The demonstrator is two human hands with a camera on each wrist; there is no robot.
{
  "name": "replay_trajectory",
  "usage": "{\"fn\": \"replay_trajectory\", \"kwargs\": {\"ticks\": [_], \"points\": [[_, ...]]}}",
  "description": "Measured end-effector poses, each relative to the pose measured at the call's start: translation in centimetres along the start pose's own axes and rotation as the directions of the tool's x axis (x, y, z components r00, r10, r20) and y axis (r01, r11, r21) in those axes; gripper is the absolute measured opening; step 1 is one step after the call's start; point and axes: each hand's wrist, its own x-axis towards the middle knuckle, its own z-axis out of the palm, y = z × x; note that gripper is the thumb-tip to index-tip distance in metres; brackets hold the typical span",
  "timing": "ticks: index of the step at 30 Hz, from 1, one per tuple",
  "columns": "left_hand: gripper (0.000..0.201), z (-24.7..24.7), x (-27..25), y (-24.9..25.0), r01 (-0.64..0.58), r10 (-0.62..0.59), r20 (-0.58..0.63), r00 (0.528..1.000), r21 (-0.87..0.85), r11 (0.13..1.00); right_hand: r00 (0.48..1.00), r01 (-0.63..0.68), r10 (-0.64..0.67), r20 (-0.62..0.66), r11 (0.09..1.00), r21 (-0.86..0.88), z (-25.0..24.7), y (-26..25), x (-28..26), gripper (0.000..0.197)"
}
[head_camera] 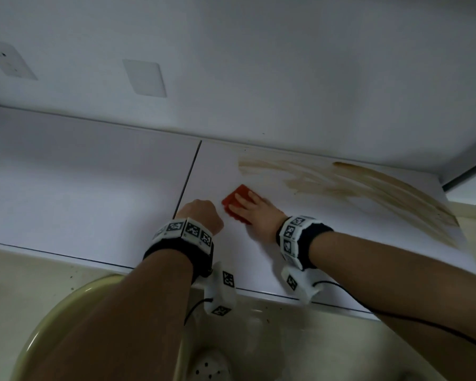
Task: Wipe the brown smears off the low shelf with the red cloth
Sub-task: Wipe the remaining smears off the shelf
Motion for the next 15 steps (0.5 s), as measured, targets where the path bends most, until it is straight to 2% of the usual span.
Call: {"fn": "replay_trajectory", "kwargs": {"ticks": [3,7,12,15], "points": [[0.03,0.1,0.1,-0.1,-0.001,0.001,-0.005,1.0,0.013,1.0,0.998,-0.039,0.04,0.039,0.999,-0.018,-1.2,-0.5,2.7,0.063],[0.03,-0.2,0.2,-0.1,0.001,-0.001,-0.001,1.0,0.003,1.0,0.992,-0.122,0.12,0.047,0.992,0.045,-2.4,0.2,4.6,0.064],[0.028,-0.4,0.1,0.0,-0.021,0.021,0.009,1.0,-0.003,1.0,0.956,-0.293,0.285,0.076,0.948,0.128,-2.7,4.2,3.1,0.063],[0.028,-0.4,0.2,-0.4,-0.032,0.032,0.005,0.999,-0.004,0.999,0.966,-0.257,0.255,0.043,0.963,0.08,-1.2,4.3,1.4,0.067]]}}
